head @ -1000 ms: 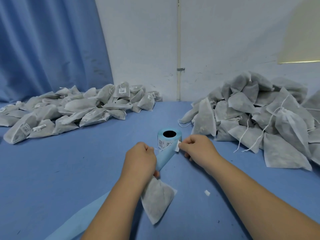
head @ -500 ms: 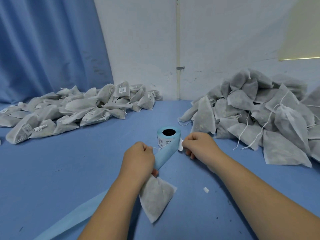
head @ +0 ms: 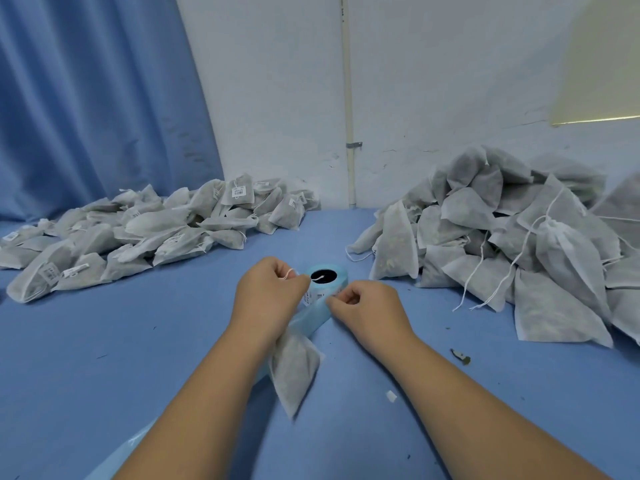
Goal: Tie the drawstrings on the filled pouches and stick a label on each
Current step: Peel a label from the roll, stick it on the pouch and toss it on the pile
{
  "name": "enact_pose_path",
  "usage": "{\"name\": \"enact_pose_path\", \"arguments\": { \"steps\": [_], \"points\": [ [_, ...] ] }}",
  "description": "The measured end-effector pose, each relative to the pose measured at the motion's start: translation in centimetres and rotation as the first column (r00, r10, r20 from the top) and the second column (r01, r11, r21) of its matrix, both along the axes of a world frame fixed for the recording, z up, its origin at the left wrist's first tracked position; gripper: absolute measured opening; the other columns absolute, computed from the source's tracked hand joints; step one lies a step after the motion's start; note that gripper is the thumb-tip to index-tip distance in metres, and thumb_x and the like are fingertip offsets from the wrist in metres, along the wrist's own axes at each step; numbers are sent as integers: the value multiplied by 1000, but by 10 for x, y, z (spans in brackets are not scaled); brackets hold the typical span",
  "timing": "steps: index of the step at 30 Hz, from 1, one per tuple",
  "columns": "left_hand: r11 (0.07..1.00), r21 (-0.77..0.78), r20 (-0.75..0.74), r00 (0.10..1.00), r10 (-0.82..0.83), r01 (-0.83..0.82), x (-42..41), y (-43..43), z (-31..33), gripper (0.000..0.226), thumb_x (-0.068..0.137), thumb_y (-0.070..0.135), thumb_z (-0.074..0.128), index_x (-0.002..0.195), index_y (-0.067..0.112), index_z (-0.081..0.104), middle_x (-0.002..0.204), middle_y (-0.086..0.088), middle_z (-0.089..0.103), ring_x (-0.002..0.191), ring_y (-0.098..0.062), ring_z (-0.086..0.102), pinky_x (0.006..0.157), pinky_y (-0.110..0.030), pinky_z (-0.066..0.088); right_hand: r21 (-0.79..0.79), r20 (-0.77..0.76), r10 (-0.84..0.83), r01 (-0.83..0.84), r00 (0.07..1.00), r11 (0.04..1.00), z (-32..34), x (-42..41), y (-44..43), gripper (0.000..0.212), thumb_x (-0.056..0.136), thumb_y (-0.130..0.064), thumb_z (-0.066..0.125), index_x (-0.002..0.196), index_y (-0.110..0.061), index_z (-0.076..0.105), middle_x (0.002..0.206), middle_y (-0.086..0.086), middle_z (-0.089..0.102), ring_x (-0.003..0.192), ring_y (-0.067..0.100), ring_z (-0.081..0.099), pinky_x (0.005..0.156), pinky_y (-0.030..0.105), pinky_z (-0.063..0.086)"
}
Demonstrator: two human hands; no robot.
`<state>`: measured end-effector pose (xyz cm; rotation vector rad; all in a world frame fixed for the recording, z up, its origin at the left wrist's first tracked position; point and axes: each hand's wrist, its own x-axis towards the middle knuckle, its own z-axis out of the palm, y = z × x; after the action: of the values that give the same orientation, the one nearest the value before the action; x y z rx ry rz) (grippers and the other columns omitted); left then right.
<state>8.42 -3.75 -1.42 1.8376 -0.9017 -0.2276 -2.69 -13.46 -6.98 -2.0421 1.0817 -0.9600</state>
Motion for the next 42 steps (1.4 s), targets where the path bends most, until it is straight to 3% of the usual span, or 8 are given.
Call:
{"name": "enact_pose_path", "arguments": {
  "steps": [6, 10, 13, 19, 24, 31, 37, 42],
  "points": [
    [941, 328, 316, 930, -186, 77, -1, -52, 19, 24, 78, 31, 71, 70, 17, 54, 67, 3, 56, 60, -13, 48, 52, -27, 34, -13, -16, 34, -34, 999, 999, -2, -1, -4, 34, 78, -34, 65, 53, -15, 51, 50, -5, 51, 56, 14, 49, 58, 32, 44],
    [826, 555, 381, 853, -357, 97, -2, -73, 27, 49, 74, 34, 75, 55, 17, 33, 52, 1, 33, 51, -19, 30, 50, -28, 22, -2, 1, 47, -47, 999, 999, -2, -2, -2, 32, 77, -36, 63, 48, -28, 53, 52, -3, 52, 61, 20, 53, 63, 33, 47],
    [765, 641, 403, 820, -407, 65, 0, -79, 30, 47, 74, 30, 75, 56, 16, 33, 54, -1, 33, 54, -20, 30, 52, -28, 23, 12, 18, 47, -47, 999, 999, -2, -2, -3, 29, 76, -34, 63, 51, -24, 54, 60, -1, 61, 66, 20, 59, 66, 34, 51],
    [749, 653, 412, 779, -472, 109, 3, -81, 28, 26, 78, 28, 73, 70, 12, 54, 69, -9, 47, 66, -23, 39, 62, -29, 33, 20, 9, 37, -37, 999, 999, -4, -2, -5, 19, 75, -27, 61, 56, -26, 57, 63, -5, 63, 67, 15, 60, 65, 32, 51],
    [785, 614, 473, 755, -455, 88, 4, -81, 19, 42, 83, 27, 73, 56, 13, 44, 61, -6, 47, 62, -23, 42, 58, -27, 33, 56, 8, 25, -26, 1000, 998, -5, -3, -7, 18, 77, -24, 62, 61, -26, 56, 59, -8, 58, 60, 10, 54, 56, 26, 43],
    [817, 568, 493, 754, -434, 98, 2, -79, 12, 23, 90, 27, 66, 82, 7, 63, 97, -17, 67, 79, -23, 49, 64, -28, 36, 99, -9, 49, -48, 999, 994, -2, -7, -8, 18, 84, -25, 61, 67, -22, 57, 60, -9, 56, 56, 7, 50, 49, 20, 37],
    [808, 562, 397, 800, -449, 175, 9, -77, 11, 22, 90, 29, 66, 79, 11, 60, 76, -3, 56, 64, -15, 48, 55, -26, 37, 68, -11, 98, -97, 995, 993, -1, -9, -6, 23, 86, -23, 63, 65, -26, 57, 59, -11, 54, 55, 3, 48, 51, 17, 35],
    [800, 561, 341, 820, -459, 214, 11, -76, 13, 26, 91, 30, 66, 72, 18, 53, 65, 3, 50, 55, -9, 44, 51, -23, 36, 213, 259, 122, -180, 958, 960, 6, -19, -10, 21, 89, -20, 61, 70, -13, 67, 50, -8, 55, 41, 1, 45, 45, 14, 36]
  ]
}}
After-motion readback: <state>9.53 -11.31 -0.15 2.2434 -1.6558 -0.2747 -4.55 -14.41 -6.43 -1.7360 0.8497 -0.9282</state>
